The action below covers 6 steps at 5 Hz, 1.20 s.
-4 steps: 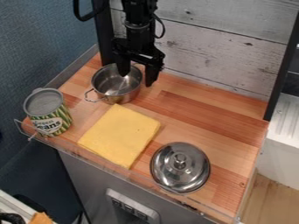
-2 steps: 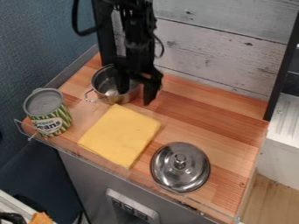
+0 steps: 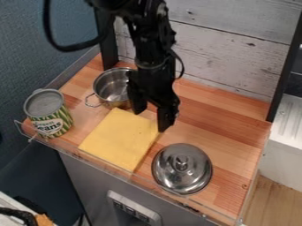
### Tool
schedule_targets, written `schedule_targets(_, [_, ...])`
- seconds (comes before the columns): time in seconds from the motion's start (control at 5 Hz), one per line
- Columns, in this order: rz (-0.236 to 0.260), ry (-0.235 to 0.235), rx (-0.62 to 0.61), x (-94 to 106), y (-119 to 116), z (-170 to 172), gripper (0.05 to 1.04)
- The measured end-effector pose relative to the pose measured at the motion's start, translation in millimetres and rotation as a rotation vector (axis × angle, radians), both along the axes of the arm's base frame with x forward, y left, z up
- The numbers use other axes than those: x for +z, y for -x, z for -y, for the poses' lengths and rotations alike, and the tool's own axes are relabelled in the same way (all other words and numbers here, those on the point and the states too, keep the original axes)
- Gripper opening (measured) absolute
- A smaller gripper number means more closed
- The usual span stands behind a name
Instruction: Cover the silver pot with the silver lid
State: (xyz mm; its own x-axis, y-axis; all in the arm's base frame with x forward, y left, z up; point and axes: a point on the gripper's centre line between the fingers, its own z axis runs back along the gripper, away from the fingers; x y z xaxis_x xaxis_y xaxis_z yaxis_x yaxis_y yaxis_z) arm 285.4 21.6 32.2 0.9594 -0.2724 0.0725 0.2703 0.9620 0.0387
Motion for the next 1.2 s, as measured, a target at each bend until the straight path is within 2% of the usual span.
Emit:
schedule_targets(0.2, [-0.029, 0.006, -0.067, -12.0, 20, 20, 1.001])
schedule_targets(0.4, [-0.027, 0.028, -0.101, -22.9, 29, 35, 1.001])
schedule_targets(0.6, [-0.033, 0.038, -0.118, -37.0, 33, 51, 1.001])
schedule_targets(1.0, [-0.004, 0.063, -0.103, -42.7, 21, 59, 0.968])
schedule_targets(1.2, [0.009, 0.057, -0.1, -43.7, 14, 59, 0.711])
